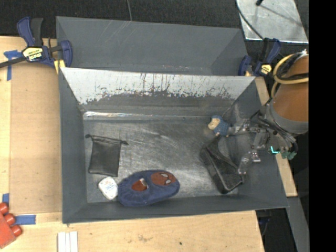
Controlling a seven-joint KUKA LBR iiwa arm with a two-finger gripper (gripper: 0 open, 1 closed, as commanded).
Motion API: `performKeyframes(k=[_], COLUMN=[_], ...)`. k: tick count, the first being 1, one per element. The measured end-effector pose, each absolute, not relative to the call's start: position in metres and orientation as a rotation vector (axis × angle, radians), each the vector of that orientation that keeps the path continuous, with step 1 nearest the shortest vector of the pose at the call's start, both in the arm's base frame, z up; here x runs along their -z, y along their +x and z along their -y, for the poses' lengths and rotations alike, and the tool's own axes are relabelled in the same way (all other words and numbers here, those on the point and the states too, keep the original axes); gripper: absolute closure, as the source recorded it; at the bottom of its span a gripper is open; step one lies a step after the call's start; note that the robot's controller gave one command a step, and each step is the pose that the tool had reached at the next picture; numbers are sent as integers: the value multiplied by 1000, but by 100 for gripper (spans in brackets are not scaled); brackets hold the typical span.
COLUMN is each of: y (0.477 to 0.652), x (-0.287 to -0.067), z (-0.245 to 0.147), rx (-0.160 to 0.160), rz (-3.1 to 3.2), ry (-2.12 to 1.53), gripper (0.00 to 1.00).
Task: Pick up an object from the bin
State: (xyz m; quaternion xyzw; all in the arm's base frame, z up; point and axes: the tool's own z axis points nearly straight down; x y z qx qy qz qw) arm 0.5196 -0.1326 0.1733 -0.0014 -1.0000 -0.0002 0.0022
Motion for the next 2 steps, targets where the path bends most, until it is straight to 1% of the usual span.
performKeyframes(k=[1,2], y=[508,508], x=[-111,-102], z=[131,84], rx=[-3,1], rz=[3083,2940], ry=[-631,-1105], gripper=[0,0])
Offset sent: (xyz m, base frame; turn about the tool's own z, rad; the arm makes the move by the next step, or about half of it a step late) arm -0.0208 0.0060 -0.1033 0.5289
